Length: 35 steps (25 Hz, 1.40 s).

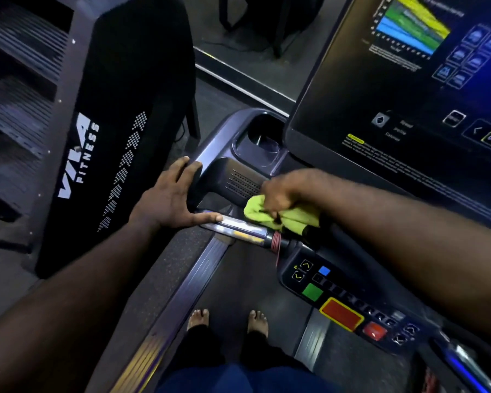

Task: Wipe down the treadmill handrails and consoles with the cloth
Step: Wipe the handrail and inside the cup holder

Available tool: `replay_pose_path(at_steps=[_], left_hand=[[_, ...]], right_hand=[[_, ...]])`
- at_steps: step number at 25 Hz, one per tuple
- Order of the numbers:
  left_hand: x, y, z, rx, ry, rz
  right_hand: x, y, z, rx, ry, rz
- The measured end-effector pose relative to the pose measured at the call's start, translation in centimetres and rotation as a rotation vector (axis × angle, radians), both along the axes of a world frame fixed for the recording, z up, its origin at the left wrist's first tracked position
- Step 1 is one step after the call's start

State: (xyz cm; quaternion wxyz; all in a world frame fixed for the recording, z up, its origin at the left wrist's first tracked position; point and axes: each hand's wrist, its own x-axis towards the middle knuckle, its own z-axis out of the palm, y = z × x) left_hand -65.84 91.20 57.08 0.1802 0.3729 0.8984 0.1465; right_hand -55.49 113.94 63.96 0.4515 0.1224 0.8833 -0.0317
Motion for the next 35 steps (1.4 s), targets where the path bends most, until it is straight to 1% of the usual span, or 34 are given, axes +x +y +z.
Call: replay_pose_path(at_steps=[2,4,6,8,10,12,13,14,15,16,17,18,19,20,21,22,23,24,26,27,28,29,31,32,35], left_hand=[[-0.3,-0.2,0.0,0.005,-0.006,-0.005],[-0.3,-0.6,-0.2,-0.014,-0.004,-0.036],[-0.2,-1.1,-0.3,0.01,0.002,-0.054],[-0.6,-1.2,-0.5,0.041,0.021,-0.054],[-0.7,-1.3,-0.7,0.104,0.049,-0.051],[-0.2,-2.2,-0.8,0.262,0.116,-0.053],[0.1,-2.4,-1.4,0.335,0.154,-0.078],[0.5,-2.5,-1.5,0.42,0.17,-0.112],[1.0,-2.4,-0.7,0.497,0.11,-0.146],[1.6,-2.0,0.5,0.551,-0.07,-0.154],[2.5,-1.3,2.4,0.576,-0.367,-0.137],[3.5,-0.6,4.4,0.61,-0.72,-0.097],[4.5,0.2,6.3,0.648,-1.012,-0.034],[5.3,0.9,7.8,0.675,-1.211,0.015],[5.9,1.5,8.8,0.692,-1.292,0.045],[6.4,2.1,9.5,0.721,-1.319,0.075],[6.7,2.5,9.9,0.758,-1.312,0.111],[6.8,2.8,10.1,0.784,-1.294,0.14],[6.7,3.4,10.2,0.789,-1.271,0.142],[6.6,3.5,10.5,0.782,-1.272,0.131],[6.4,3.7,10.6,0.768,-1.259,0.13],[6.0,3.7,10.6,0.761,-1.234,0.124],[5.1,3.9,10.9,0.8,-1.161,0.076],[4.5,3.9,10.9,0.831,-1.119,0.033],[3.7,4.1,12.3,0.849,-0.923,-0.204]], right_hand=[[-0.4,0.9,1.3,0.079,0.071,-0.042],[0.9,-0.7,0.5,0.12,0.111,-0.064],[2.2,-2.9,-1.2,0.102,0.111,-0.102],[2.4,-2.7,-0.9,0.011,0.197,-0.234],[3.2,-1.2,1.0,-0.07,0.373,-0.441],[5.1,-1.1,3.0,-0.113,0.631,-0.685],[5.9,-1.2,3.4,-0.194,0.737,-0.813],[7.0,-1.8,3.8,-0.329,0.845,-0.97],[8.1,-2.8,4.5,-0.518,0.943,-1.149],[8.9,-3.6,4.9,-0.739,0.986,-1.347],[9.6,-4.5,5.5,-0.95,0.979,-1.507],[10.4,-5.5,5.9,-1.131,0.942,-1.612],[11.1,-6.3,6.1,-1.263,0.906,-1.676],[11.6,-7.2,6.2,-1.348,0.906,-1.711],[12.0,-7.8,6.2,-1.395,0.942,-1.714],[12.2,-8.3,6.2,-1.396,1.009,-1.683],[12.3,-8.6,6.2,-1.34,1.103,-1.612],[12.4,-8.8,6.0,-1.231,1.21,-1.539],[12.8,-8.6,5.9,-0.883,1.399,-1.475],[13.1,-8.1,5.9,-0.7,1.464,-1.487],[13.4,-7.5,5.8,-0.578,1.506,-1.498],[13.9,-6.6,5.7,-0.524,1.537,-1.498],[14.8,-5.3,6.4,-0.586,1.594,-1.474],[15.3,-4.7,6.8,-0.611,1.583,-1.415],[15.9,-3.5,8.6,-0.488,1.479,-1.032]])
